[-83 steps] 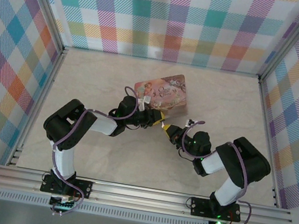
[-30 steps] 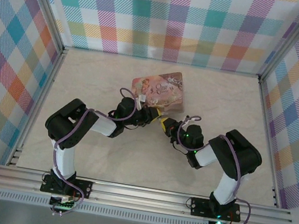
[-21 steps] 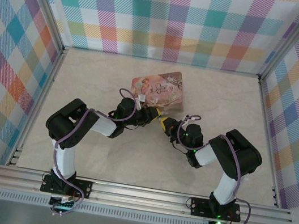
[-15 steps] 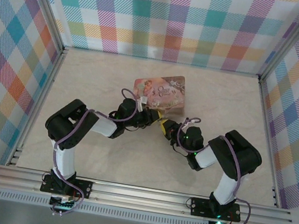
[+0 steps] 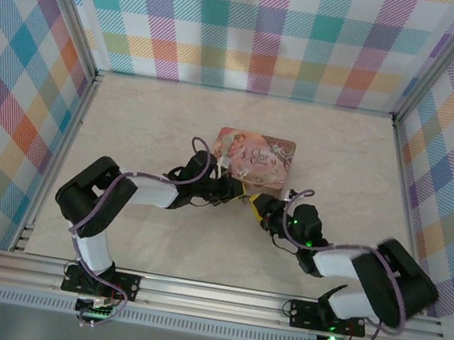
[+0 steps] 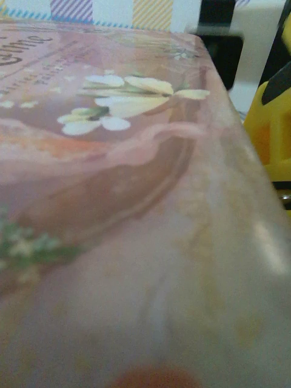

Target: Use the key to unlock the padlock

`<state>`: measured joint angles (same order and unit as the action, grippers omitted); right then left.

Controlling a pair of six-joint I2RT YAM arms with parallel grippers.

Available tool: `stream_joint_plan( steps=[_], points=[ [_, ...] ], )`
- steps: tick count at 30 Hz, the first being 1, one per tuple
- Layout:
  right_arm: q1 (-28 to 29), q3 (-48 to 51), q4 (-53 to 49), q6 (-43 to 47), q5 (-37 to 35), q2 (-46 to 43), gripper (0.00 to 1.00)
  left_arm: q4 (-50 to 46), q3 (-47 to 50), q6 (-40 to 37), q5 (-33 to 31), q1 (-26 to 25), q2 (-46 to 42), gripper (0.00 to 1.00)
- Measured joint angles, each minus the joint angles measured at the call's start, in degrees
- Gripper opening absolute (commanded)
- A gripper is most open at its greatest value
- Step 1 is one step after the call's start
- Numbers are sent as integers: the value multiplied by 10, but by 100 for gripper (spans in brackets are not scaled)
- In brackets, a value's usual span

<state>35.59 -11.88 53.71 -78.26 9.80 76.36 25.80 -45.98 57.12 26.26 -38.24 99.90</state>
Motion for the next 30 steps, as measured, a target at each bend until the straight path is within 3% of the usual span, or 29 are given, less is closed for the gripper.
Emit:
stream_joint_plan(
  steps=[4, 9, 19, 30],
  points=[
    [0, -14, -202, 58, -22, -163, 46, -64, -5, -8, -24, 0, -28, 0],
    [0, -61, -397, 127, -51, -255, 46, -127, -28, -16, -55, -7, -50, 0],
    [9, -158, -597, 278, -64, -209, 44, -172, -52, -12, -75, -20, -59, 2],
    [50, -241, -637, 442, -70, -127, 49, -182, -53, -9, -75, -22, -59, 2]
  ],
)
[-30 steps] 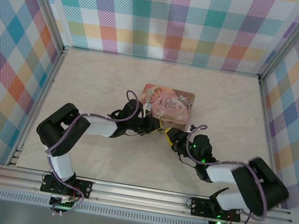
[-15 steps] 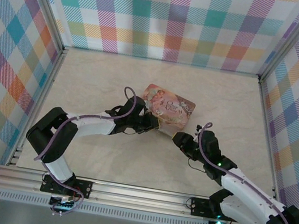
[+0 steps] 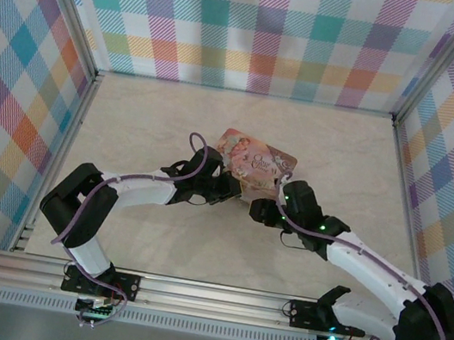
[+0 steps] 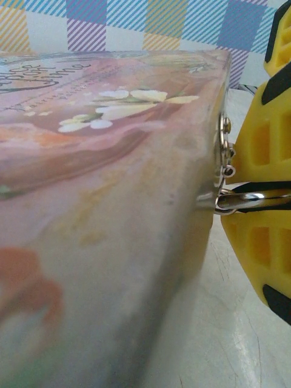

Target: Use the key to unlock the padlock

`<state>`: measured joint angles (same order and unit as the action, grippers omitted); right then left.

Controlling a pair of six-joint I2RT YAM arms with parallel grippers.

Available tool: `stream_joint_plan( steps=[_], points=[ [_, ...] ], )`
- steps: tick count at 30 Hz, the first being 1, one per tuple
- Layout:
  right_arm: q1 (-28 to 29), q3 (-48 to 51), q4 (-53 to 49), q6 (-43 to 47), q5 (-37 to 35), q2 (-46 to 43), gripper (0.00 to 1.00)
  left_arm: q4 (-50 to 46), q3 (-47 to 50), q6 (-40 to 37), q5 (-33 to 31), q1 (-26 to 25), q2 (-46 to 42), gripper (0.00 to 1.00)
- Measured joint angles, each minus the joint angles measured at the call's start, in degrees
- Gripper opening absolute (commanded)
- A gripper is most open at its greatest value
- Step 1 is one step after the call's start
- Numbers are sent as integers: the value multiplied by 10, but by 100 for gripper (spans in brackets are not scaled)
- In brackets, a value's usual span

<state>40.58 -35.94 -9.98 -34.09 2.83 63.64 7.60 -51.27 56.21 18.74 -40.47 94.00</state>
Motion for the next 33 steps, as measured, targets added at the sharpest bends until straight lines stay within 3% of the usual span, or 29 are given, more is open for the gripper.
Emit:
stream_joint_plan(
  steps=[14, 33],
  points=[
    [50, -27, 17, 124, -50, 79, 50, 0, -12, 4, 2, 0, 0, 2],
    [52, -60, 45, 158, -70, 129, 56, 0, -12, 10, 2, 0, 0, 3]
  ],
)
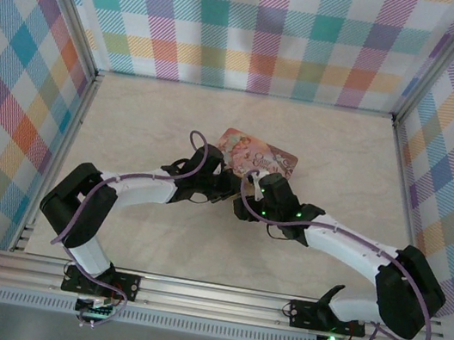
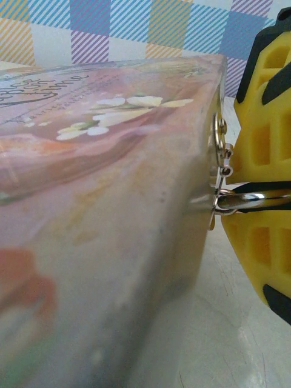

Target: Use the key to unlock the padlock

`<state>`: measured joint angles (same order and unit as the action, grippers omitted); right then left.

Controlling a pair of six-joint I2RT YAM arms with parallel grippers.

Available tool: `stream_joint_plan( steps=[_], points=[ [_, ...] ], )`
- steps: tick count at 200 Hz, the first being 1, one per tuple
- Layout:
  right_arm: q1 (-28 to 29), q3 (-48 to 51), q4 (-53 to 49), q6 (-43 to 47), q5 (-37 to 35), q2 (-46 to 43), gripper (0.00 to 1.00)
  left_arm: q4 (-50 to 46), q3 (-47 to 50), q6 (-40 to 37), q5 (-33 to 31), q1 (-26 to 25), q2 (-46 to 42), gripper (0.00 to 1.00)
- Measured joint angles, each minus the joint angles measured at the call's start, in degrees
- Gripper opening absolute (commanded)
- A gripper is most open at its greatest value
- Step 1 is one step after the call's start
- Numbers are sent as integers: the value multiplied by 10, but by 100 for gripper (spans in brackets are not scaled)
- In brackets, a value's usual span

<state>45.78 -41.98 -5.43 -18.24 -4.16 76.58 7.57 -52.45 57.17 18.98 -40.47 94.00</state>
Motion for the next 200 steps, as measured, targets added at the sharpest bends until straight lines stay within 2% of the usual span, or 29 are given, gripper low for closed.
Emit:
stream_joint_plan(
  steps=[141, 161, 200],
  points=[
    [1, -45, -4, 42, -4, 62, 41, 1, 0, 8, 9, 1, 0, 2],
    [1, -50, -11, 47, -6, 62, 34, 1, 0, 11, 11, 1, 0, 2],
    [1, -62, -32, 64, -13, 63, 1, 0, 0, 16, 8, 2, 0, 2]
  ],
)
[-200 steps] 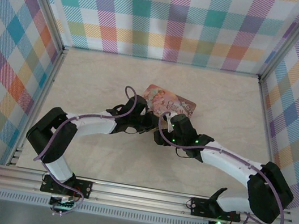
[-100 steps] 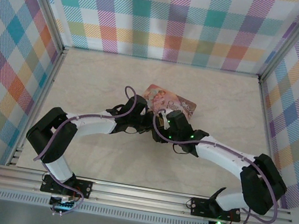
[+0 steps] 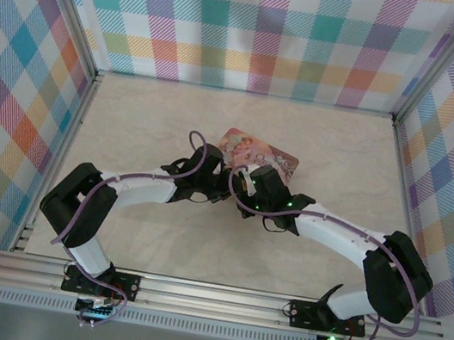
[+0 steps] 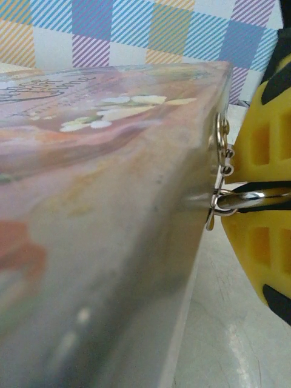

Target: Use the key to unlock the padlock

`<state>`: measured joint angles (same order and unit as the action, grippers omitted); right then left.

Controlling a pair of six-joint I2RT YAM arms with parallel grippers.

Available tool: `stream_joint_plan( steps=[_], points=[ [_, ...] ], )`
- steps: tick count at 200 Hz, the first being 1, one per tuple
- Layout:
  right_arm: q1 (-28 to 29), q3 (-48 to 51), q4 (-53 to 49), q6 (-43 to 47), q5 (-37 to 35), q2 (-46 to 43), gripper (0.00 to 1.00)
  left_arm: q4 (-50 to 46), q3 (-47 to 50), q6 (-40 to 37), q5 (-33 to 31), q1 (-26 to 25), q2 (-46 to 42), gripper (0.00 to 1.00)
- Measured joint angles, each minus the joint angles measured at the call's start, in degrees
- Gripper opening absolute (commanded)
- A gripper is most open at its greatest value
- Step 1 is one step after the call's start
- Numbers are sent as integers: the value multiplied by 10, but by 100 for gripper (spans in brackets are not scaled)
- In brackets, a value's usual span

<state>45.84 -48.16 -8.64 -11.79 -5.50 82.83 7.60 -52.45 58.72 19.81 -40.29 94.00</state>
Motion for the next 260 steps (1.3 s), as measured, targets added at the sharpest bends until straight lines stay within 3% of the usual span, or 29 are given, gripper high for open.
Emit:
stream_joint_plan(
  steps=[62, 73, 104, 175, 205, 249, 260],
  points=[
    [1, -1, -2, 7, 8, 0, 0, -2, 0, 2, 0, 2, 0, 4],
    [1, -1, -2, 7, 10, 0, 16, -2, 0, 2, 0, 2, 0, 4],
    [1, -1, -2, 0, 16, 0, 37, -4, 0, 1, 2, 3, 0, 6],
    [1, 49, 8, -38, 18, -78, 44, -17, 5, -30, -3, 3, 0, 11],
    [1, 77, 5, -63, 10, -125, 54, -21, 28, -43, -12, 3, 0, 12],
    [-1, 83, -7, -108, -12, -148, 58, -52, 43, -69, -38, -5, 0, 21],
    [-3, 83, -8, -120, -16, -148, 58, -73, 38, -82, -53, -13, 0, 28]
  ],
)
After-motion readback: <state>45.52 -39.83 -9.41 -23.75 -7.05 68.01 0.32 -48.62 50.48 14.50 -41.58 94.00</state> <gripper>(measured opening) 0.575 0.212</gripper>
